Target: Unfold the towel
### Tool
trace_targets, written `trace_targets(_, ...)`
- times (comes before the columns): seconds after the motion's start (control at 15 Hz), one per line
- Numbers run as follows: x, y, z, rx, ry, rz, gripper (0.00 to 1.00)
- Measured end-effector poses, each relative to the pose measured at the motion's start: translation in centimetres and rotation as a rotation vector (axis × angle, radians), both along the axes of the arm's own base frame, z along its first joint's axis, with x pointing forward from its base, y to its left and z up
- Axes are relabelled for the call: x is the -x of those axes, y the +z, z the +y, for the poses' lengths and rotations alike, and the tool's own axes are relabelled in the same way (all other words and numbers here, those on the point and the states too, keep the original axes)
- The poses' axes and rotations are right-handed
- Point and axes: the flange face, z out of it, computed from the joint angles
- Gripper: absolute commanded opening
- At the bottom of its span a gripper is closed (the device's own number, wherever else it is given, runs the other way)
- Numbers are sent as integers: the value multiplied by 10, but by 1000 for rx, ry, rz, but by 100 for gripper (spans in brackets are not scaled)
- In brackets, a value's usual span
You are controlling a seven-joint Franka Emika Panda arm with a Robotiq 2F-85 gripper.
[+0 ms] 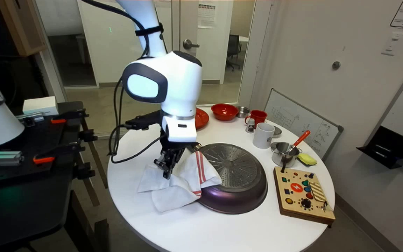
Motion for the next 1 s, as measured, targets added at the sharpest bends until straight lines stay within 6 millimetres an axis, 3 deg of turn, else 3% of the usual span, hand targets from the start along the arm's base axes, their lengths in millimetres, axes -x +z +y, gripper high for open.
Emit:
trace_targets(0.6,11,11,42,78,251,132,3)
trace_targets(1.0,21,16,57,71,392,167,3)
